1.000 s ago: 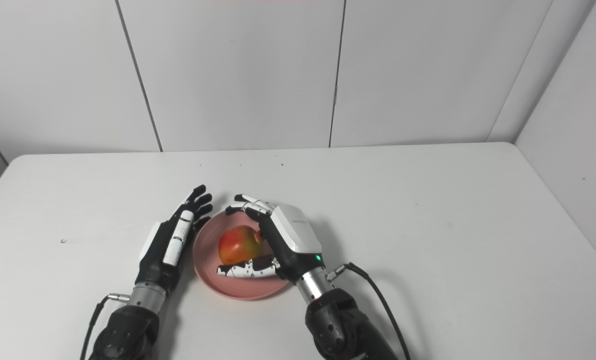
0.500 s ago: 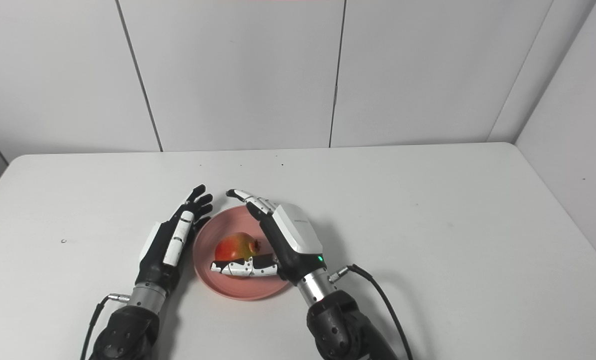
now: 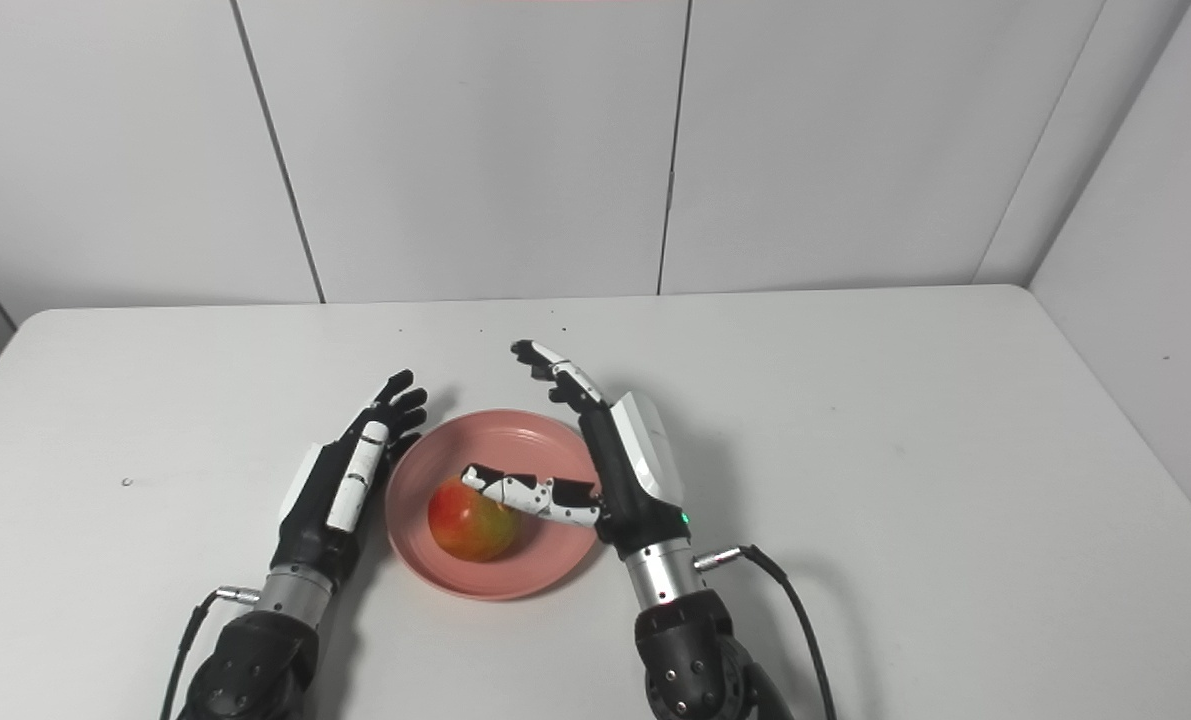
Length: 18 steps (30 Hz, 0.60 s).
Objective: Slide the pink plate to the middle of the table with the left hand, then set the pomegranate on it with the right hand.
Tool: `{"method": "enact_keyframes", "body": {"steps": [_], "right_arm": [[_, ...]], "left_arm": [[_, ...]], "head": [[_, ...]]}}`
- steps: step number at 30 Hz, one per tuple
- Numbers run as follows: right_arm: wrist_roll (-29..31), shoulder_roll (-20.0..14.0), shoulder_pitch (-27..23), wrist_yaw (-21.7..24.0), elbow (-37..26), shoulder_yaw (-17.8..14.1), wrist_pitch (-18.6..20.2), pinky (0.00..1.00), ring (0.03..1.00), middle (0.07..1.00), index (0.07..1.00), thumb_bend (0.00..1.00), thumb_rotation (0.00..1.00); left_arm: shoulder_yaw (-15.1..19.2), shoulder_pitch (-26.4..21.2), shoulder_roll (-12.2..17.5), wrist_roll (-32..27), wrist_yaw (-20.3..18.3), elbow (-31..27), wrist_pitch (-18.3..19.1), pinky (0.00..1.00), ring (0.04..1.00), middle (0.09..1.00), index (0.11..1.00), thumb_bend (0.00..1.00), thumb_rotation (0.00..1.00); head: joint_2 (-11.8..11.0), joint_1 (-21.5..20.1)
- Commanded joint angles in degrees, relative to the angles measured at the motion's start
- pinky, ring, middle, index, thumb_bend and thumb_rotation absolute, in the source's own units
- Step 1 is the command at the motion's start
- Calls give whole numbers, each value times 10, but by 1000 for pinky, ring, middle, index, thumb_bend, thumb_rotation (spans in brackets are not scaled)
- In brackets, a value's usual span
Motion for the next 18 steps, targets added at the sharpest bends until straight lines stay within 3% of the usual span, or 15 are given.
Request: {"method": "enact_keyframes", "body": {"steps": [1, 6, 12, 15, 18], "right_arm": [[12, 5, -6, -14, -16, -13, -25, 808, 841, 841, 829, 593, 650], [39, 10, 4, -5, -20, -36, -8, 835, 863, 858, 849, 603, 773], [85, 20, 14, 6, -18, -58, 1, 819, 855, 850, 835, 604, 745], [97, 21, 19, 12, -15, -64, 13, 814, 860, 861, 851, 572, 846], [108, 24, 23, 12, -11, -68, 18, 814, 859, 863, 854, 568, 863]], "left_arm": [[-2, -8, -3, 9, 7, -17, -8, 880, 904, 905, 893, 396, 1000], [-2, -7, -6, 8, 10, -24, 6, 880, 905, 905, 890, 401, 1000], [-1, -6, -9, 13, 19, -23, 2, 878, 905, 911, 898, 403, 1000], [3, -5, -14, 9, 23, -26, 7, 883, 913, 921, 915, 397, 1000], [9, -5, -18, 4, 27, -24, 5, 886, 916, 926, 920, 391, 1000]], "head": [[0, 1], [0, 4], [0, 5], [0, 5], [0, 5]]}}
